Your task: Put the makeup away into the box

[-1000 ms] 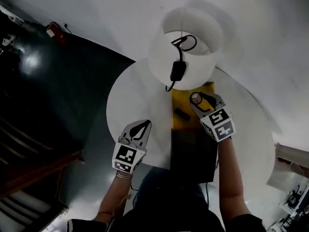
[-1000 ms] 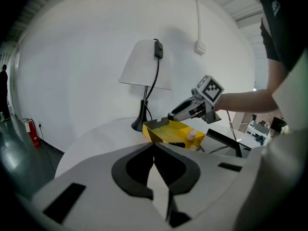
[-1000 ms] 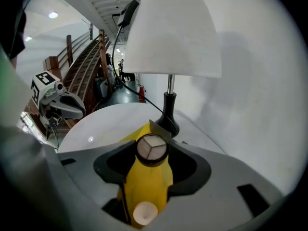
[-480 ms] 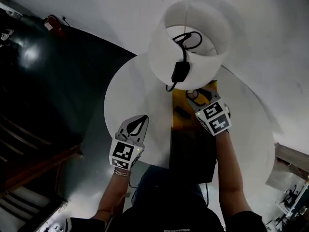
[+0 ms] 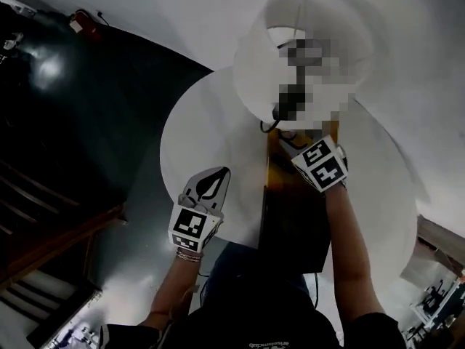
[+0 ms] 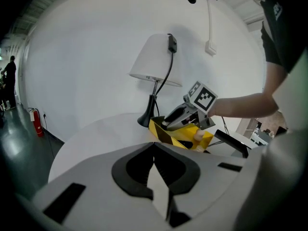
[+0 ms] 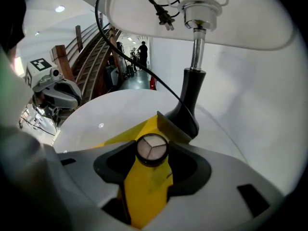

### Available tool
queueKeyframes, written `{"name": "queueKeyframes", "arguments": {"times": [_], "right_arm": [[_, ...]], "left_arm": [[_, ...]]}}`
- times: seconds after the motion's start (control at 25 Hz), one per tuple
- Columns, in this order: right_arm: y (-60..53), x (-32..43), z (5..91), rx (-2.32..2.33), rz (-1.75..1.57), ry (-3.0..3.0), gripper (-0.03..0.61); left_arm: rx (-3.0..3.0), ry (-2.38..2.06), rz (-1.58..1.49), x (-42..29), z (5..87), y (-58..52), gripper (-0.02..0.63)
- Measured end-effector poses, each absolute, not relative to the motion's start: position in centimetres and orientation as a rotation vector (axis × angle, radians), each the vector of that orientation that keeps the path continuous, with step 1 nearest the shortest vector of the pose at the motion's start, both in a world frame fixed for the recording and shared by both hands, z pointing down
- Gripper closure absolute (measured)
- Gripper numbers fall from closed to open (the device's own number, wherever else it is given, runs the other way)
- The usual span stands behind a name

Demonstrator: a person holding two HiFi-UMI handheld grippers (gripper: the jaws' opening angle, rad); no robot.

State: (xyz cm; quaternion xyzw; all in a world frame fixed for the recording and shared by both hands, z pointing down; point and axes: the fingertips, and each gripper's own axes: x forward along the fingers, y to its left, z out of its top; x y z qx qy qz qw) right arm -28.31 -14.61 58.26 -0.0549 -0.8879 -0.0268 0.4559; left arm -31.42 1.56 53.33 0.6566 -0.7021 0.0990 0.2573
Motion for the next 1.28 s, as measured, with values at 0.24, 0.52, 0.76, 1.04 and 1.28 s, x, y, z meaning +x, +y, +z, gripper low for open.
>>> {"name": "queueKeyframes", "arguments": {"times": [0.24,0.52,0.76,1.04,1.28], "right_arm": [[-14.0,-28.7,59.7,-0.153,-0.076,-2.16,0.351],[-14.1,-28.6,60.6,-0.163,-0.086,-2.118,0.35],[-13.9,-28.6,61.3,-0.157,-0.066,-2.09,0.35],[-14.0,-28.5,61.1,-0.126,-0.072,-2.091,0.325],[-14.1,-28.2,60.4,-0.098,-0.062,-2.118,0.324]], "left_arm": [[1.765,-1.903,0.282,-31.7,54.1,2.1,0.597],[1.748,-1.898,0.266,-31.4,54.4,2.4,0.597],[1.73,-1.891,0.267,-31.3,54.9,2.9,0.597],[1.754,-1.879,0.241,-30.6,54.3,2.6,0.597],[1.744,-1.882,0.239,-30.5,54.3,3.0,0.597]]}}
